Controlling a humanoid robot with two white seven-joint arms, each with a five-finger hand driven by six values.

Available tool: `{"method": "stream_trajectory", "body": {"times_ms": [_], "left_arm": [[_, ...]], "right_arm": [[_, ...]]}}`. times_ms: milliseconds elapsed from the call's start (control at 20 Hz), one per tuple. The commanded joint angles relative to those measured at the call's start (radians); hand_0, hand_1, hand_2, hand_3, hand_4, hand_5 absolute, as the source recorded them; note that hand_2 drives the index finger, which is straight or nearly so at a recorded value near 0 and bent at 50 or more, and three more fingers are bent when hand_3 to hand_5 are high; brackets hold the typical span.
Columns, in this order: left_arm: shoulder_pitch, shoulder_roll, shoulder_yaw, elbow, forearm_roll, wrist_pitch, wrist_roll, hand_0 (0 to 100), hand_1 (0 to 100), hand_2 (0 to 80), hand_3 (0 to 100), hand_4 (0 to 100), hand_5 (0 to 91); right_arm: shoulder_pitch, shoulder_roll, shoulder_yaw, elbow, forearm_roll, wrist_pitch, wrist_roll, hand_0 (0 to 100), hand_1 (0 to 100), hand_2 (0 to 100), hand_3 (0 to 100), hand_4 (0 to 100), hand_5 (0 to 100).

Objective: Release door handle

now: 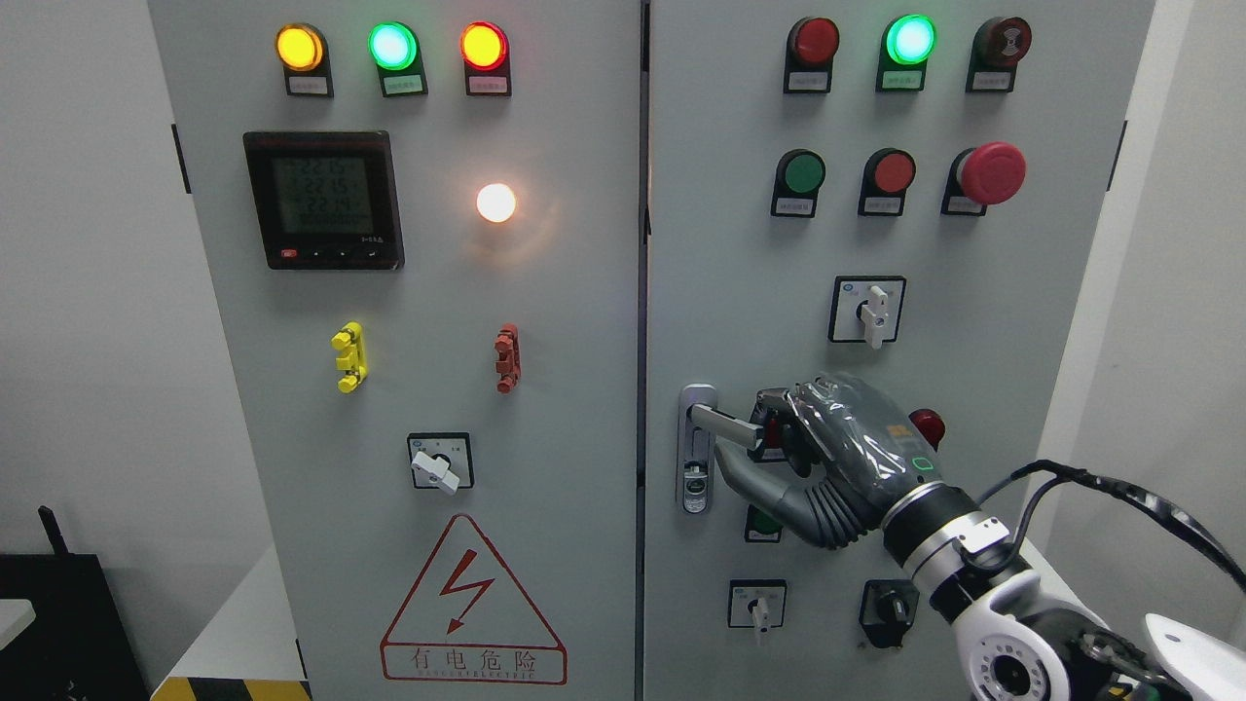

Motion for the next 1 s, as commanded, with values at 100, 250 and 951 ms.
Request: {"method": "stream_trajectory", "body": {"times_ms": [100,250,951], "left_arm": [[-0.003,0.000,0.002,0.009,0.000,0.000,-0.001,12,39,0.0,0,0,0.0],[-0.003,0.000,0.002,0.009,0.000,0.000,-0.001,12,39,0.0,0,0,0.0],[-0.003,0.000,0.002,0.009,0.000,0.000,-0.001,12,39,0.0,0,0,0.0]], "right_arm": [[0.005,0.000,-0.008,-0.001,-0.031,-0.002,-0.014,48,25,66,100,100,100],[0.005,0.002,-0.008,-0.002,-0.031,-0.002,-0.014,48,26,67,100,100,100],[-0.003,0.020,-0.009,-0.001,-0.029,-0.002,-0.014,49,26,67,100,100,100]]}}
